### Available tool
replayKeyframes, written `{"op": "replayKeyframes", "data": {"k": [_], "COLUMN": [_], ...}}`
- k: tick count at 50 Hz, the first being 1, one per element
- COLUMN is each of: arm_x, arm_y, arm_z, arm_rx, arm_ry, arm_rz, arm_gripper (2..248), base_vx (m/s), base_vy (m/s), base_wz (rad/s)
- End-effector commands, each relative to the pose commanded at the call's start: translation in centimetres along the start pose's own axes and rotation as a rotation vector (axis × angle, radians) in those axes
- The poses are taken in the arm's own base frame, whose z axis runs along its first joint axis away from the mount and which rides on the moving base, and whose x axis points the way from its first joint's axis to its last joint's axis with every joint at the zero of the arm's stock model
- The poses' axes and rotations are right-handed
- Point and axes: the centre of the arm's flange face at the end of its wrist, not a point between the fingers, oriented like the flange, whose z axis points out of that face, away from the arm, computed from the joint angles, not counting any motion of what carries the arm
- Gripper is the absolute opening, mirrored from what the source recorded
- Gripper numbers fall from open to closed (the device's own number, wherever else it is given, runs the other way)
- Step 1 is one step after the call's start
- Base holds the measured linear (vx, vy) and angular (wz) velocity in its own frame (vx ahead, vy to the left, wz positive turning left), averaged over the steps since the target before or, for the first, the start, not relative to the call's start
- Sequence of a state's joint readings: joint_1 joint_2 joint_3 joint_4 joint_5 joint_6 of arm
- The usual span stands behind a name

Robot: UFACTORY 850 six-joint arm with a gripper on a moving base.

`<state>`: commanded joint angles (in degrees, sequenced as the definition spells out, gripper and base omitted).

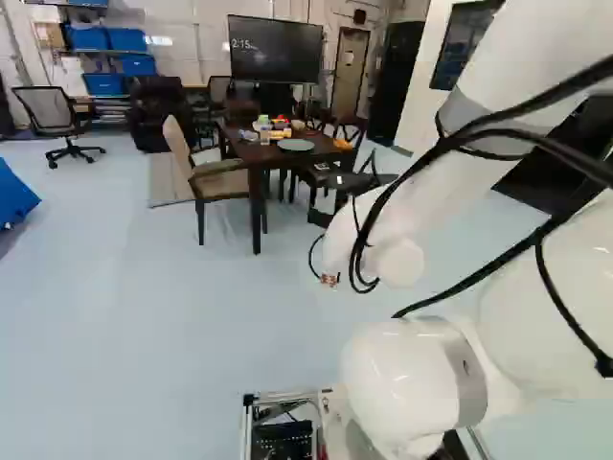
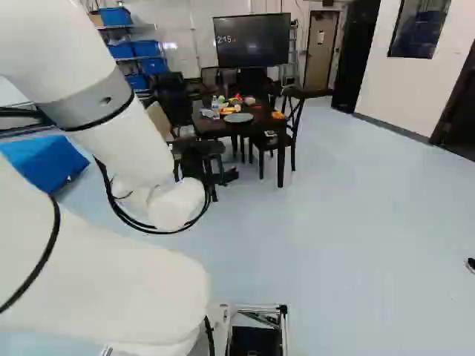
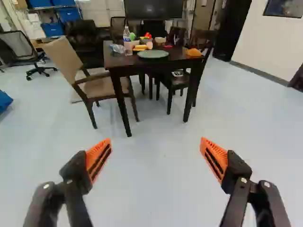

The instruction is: Move the croissant to the empty plate

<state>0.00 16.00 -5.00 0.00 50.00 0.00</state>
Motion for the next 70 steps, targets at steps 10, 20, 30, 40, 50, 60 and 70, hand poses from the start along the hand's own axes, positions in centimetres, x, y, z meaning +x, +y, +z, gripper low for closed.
{"op": "replayKeyframes", "data": {"k": [10, 20, 30, 40, 50, 60, 70], "arm_x": [0.0, 0.0, 0.0, 0.0, 0.0, 0.0, 0.0], "arm_y": [0.0, 0.0, 0.0, 0.0, 0.0, 0.0, 0.0], "arm_z": [0.0, 0.0, 0.0, 0.0, 0.0, 0.0, 0.0], "arm_rx": [0.0, 0.0, 0.0, 0.0, 0.0, 0.0, 0.0], "arm_ry": [0.0, 0.0, 0.0, 0.0, 0.0, 0.0, 0.0], "arm_rz": [0.0, 0.0, 0.0, 0.0, 0.0, 0.0, 0.0], "arm_gripper": [247, 247, 247, 247, 247, 247, 247], "base_vx": [0.0, 0.0, 0.0, 0.0, 0.007, 0.05, 0.079], "base_vy": [0.0, 0.0, 0.0, 0.0, -0.007, -0.001, -0.001], "base_wz": [0.0, 0.0, 0.0, 0.0, -0.048, -0.006, -0.004]}}
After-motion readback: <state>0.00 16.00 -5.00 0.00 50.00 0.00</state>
